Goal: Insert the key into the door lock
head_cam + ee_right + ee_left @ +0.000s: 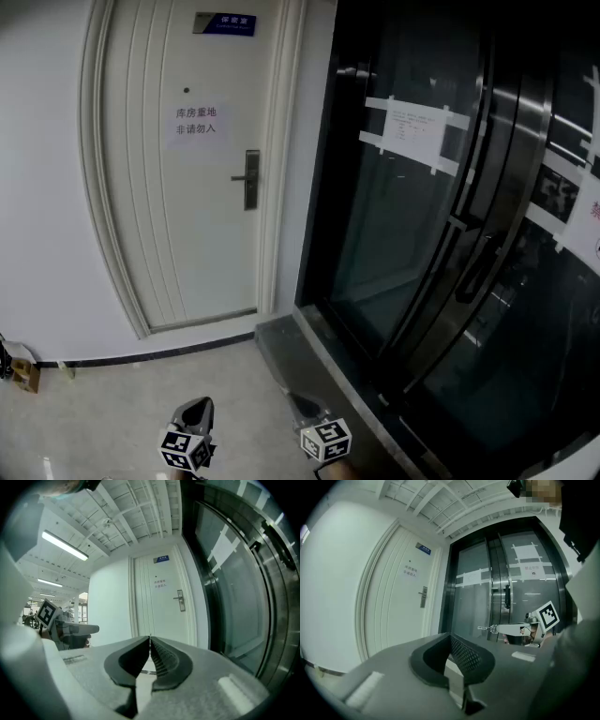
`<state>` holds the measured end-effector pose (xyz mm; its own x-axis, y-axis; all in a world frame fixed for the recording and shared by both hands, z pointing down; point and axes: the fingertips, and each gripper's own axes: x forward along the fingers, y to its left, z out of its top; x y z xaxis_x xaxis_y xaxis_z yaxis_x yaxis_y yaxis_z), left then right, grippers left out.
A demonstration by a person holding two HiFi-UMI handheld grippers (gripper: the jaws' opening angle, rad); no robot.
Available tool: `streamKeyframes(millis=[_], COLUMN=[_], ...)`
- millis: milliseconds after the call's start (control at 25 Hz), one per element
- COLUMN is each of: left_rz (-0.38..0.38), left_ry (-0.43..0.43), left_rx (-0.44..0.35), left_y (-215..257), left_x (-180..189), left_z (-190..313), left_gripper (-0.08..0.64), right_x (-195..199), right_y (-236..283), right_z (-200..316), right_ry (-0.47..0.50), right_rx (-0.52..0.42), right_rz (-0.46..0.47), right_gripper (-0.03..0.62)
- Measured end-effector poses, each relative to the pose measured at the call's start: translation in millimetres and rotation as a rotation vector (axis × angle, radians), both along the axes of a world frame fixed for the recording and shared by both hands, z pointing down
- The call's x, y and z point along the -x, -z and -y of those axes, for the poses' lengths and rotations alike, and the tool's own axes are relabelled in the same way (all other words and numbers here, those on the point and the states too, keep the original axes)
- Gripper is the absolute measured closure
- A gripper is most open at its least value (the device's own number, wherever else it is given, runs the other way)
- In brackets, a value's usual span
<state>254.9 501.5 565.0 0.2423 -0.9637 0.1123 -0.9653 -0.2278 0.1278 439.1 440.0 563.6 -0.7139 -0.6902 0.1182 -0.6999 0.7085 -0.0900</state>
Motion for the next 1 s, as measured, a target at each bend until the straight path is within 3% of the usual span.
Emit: streamKeyframes(millis=[520, 1000], left_rz=[-0.006, -0.014], left_ry=[-0.024, -0.019], left_rx=[-0.002, -0.002], left_y=[0.0, -2.2], left_x=[5.3, 41.1], left_z=[0.1, -0.3], left_gripper=[0.558, 0.558], right_x=[4.4, 32.4], right_y=[-1.6, -3.1], right_z=[-7.6, -7.5], right_ry=[-0.016, -0.035], right_rx=[0.008, 0.007], right_rz=[0.003, 0.004], right_gripper=[0.582, 0.582])
